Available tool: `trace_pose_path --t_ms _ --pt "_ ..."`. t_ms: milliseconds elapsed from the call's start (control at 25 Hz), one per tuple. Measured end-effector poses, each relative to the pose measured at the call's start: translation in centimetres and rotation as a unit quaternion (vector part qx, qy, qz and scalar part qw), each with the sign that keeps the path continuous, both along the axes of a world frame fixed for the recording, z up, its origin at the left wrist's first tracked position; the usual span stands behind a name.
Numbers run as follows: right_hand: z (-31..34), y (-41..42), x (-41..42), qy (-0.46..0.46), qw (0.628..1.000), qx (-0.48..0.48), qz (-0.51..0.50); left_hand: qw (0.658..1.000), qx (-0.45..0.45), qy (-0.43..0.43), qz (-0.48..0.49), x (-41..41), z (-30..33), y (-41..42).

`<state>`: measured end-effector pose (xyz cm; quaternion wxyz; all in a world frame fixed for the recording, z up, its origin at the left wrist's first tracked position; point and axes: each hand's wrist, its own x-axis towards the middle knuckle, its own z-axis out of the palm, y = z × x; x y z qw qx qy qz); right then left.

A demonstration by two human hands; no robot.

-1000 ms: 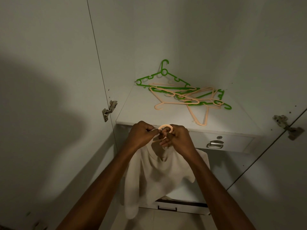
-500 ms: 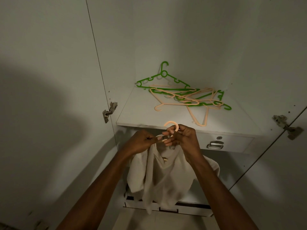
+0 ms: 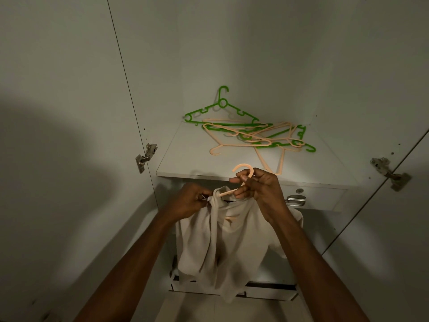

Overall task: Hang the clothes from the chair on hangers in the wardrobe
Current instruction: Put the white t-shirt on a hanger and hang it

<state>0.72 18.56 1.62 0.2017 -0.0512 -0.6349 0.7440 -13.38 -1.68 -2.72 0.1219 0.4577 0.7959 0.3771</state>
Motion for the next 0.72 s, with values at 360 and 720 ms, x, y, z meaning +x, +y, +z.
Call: trace_pose_path --t_ms 360,720 --pt "-3.7 9.7 3.4 -0.183 0.867 0.446 -0.126 0.993 0.106 -0.037 0.031 -2.7 1.9 -1.7" --pt "-3.6 12.4 6.1 -0.138 0.914 0.366 -0.113 0.988 0.124 -0.088 0.004 -3.3 3.2 -2.4"
